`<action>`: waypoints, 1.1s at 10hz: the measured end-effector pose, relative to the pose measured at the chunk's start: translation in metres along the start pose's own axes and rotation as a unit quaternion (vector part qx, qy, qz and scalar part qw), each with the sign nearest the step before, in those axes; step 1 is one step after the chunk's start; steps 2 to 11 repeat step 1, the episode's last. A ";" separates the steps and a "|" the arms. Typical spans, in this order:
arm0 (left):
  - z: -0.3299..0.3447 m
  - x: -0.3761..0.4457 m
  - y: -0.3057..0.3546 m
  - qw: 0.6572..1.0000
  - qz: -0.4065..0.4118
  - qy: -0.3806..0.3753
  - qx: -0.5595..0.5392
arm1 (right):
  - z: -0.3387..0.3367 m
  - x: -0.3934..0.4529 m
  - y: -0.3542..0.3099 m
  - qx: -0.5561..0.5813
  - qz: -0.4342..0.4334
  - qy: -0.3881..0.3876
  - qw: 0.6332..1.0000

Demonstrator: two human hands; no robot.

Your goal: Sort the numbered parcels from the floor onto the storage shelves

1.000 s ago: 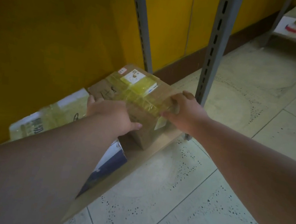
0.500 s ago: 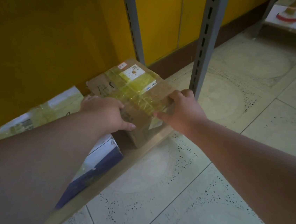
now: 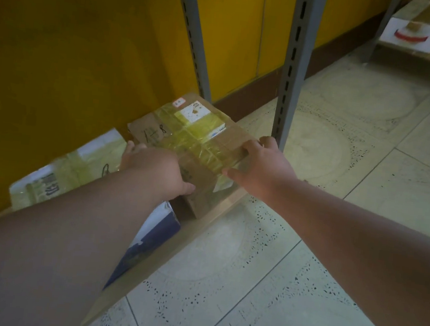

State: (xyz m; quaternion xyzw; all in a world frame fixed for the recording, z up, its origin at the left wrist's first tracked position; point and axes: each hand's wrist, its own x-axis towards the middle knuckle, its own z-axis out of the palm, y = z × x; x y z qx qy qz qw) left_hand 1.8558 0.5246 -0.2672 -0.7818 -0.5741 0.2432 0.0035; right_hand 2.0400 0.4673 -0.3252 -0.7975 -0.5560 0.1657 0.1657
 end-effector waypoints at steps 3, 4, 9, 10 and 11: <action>0.009 -0.011 0.004 0.994 0.024 0.090 -0.066 | -0.003 -0.014 0.001 -0.015 -0.044 0.055 0.997; 0.009 -0.011 0.004 0.994 0.024 0.090 -0.066 | -0.003 -0.014 0.001 -0.015 -0.044 0.055 0.997; 0.009 -0.011 0.004 0.994 0.024 0.090 -0.066 | -0.003 -0.014 0.001 -0.015 -0.044 0.055 0.997; 0.009 -0.011 0.004 0.994 0.024 0.090 -0.066 | -0.003 -0.014 0.001 -0.015 -0.044 0.055 0.997; 0.009 -0.011 0.004 0.994 0.024 0.090 -0.066 | -0.003 -0.014 0.001 -0.015 -0.044 0.055 0.997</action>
